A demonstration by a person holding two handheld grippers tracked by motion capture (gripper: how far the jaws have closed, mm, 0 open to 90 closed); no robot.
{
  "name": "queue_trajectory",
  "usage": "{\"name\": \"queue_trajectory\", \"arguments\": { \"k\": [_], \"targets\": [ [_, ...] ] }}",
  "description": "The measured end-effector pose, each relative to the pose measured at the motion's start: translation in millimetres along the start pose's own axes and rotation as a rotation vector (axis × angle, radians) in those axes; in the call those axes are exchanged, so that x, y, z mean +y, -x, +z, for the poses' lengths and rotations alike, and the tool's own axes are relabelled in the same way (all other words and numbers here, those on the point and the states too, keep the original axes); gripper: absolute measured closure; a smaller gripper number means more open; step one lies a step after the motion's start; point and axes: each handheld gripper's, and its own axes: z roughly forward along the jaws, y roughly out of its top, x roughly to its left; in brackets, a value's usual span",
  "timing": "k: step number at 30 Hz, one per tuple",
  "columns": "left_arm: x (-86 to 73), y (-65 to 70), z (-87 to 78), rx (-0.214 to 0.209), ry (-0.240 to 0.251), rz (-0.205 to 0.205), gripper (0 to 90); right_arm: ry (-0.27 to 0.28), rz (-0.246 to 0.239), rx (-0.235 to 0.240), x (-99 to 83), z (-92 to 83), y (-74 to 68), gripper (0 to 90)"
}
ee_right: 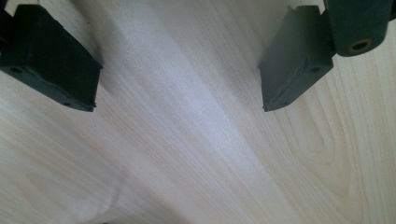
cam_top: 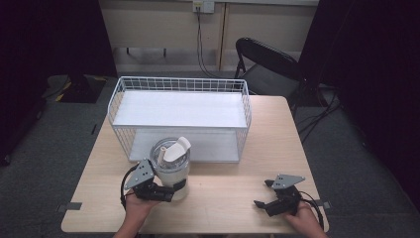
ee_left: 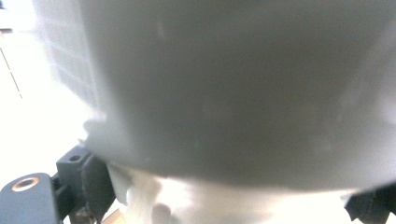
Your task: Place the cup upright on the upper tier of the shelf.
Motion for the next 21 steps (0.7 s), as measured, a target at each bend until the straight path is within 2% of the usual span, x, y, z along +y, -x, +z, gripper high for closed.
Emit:
{"name": "queue_trajectory", "arguments": {
  "k": [8, 13, 14, 17, 21],
  "targets": [
    [23.1, 4.1, -6.0, -0.002, -0.014, 0.032, 9.2, 0.000, 0.000, 0.000, 0.0, 0.0, 0.0, 11.7],
    [37.8, 6.3, -8.0, -0.003, -0.043, 0.038, 9.2, 0.000, 0.000, 0.000, 0.0, 0.0, 0.0, 11.7],
    [39.9, 6.9, -7.5, -0.011, -0.039, 0.023, 9.2, 0.000, 0.000, 0.000, 0.0, 0.0, 0.0, 11.7],
    [44.6, 6.9, -8.0, -0.001, -0.054, 0.025, 9.2, 0.000, 0.000, 0.000, 0.0, 0.0, 0.0, 11.7],
    [48.1, 5.8, -9.3, 0.016, -0.070, 0.001, 9.2, 0.000, 0.000, 0.000, 0.0, 0.0, 0.0, 11.7]
  ]
}}
